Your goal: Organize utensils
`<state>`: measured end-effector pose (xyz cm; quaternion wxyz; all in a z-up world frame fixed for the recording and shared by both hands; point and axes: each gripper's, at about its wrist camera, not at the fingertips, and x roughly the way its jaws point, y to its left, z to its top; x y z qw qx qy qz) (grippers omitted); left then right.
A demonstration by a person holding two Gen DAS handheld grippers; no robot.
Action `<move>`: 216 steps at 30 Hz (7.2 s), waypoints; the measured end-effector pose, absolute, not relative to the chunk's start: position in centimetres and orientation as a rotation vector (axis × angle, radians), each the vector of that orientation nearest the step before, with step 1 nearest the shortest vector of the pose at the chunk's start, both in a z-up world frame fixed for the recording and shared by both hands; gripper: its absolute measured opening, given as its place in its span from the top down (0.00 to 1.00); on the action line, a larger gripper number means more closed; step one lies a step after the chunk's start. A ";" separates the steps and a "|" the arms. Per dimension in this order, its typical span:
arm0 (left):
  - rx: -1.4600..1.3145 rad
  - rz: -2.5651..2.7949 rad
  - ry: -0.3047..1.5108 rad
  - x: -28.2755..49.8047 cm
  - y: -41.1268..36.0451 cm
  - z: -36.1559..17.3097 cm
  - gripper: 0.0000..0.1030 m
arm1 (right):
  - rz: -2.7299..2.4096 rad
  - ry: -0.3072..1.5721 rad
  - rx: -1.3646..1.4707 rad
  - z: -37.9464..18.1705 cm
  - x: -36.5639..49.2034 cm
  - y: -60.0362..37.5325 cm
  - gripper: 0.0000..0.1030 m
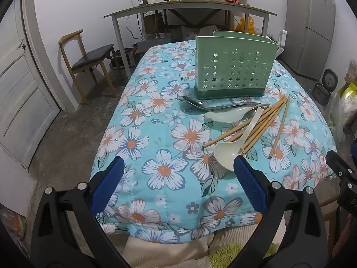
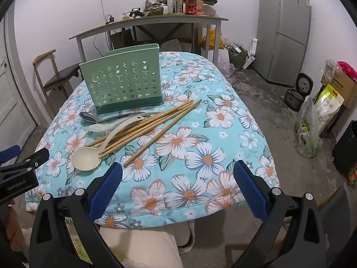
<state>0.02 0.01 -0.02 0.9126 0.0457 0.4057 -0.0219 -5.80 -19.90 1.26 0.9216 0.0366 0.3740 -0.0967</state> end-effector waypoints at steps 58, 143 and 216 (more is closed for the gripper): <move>0.100 -0.026 0.824 0.2 1.1 -0.1 0.08 | -0.172 0.733 0.048 2.9 -5.7 -21.2 0.06; -0.151 -0.220 0.826 10.7 6.0 -4.6 0.08 | 0.308 0.716 -0.083 -3.0 0.0 -9.5 0.19; -0.141 -0.267 0.640 11.4 4.7 4.7 0.99 | 0.225 0.469 -0.120 5.0 -2.4 -9.7 0.93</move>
